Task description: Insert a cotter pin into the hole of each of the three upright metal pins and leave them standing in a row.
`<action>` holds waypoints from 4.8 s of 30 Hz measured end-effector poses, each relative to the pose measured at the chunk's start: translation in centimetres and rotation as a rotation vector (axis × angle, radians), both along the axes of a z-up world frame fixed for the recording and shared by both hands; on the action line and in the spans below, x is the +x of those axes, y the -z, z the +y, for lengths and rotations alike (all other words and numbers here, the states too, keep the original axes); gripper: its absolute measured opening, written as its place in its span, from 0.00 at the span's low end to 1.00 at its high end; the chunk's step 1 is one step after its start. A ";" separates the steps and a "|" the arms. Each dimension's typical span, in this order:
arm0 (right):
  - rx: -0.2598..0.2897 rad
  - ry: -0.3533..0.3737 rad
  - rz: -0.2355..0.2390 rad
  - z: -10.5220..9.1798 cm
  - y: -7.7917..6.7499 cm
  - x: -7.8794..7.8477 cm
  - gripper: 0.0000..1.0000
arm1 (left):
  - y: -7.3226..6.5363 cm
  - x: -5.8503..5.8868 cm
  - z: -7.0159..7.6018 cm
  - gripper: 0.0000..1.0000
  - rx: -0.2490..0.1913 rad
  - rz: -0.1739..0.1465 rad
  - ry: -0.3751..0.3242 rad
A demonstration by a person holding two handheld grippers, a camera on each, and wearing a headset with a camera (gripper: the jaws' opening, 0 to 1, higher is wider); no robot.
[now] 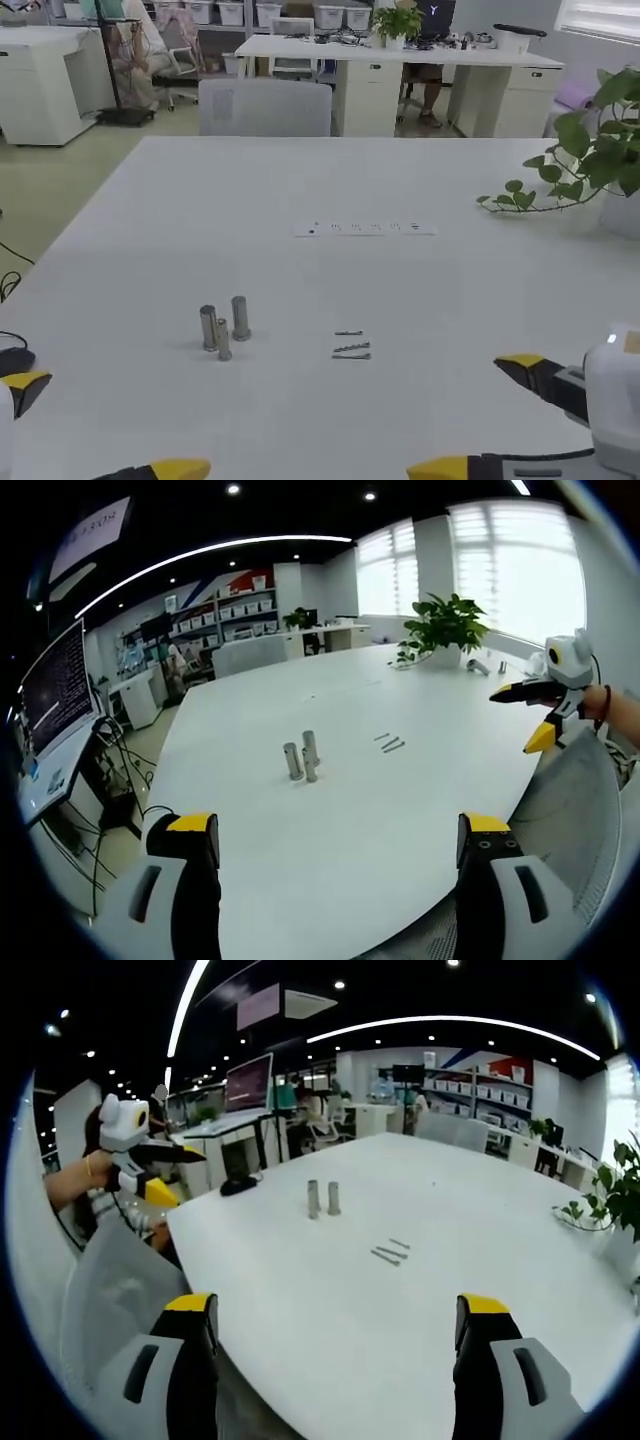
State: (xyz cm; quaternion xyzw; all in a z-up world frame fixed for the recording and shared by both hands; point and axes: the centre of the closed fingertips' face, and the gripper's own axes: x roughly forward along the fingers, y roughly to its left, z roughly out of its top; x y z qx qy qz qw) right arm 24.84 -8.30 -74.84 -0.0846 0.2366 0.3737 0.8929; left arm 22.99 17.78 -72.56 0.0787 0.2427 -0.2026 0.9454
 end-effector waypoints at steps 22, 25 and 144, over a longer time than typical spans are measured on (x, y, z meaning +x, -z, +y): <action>0.005 -0.004 -0.007 0.2 0.1 0.5 0.99 | 0.3 1.3 0.1 0.93 -0.022 -0.014 -0.012; 0.013 -0.007 -0.007 0.4 0.0 0.6 0.95 | 0.4 1.4 0.2 0.90 -0.026 -0.014 -0.020; 0.088 -0.017 0.061 2.6 2.4 4.9 0.73 | 9.4 16.9 -5.5 0.07 -0.014 -0.007 0.131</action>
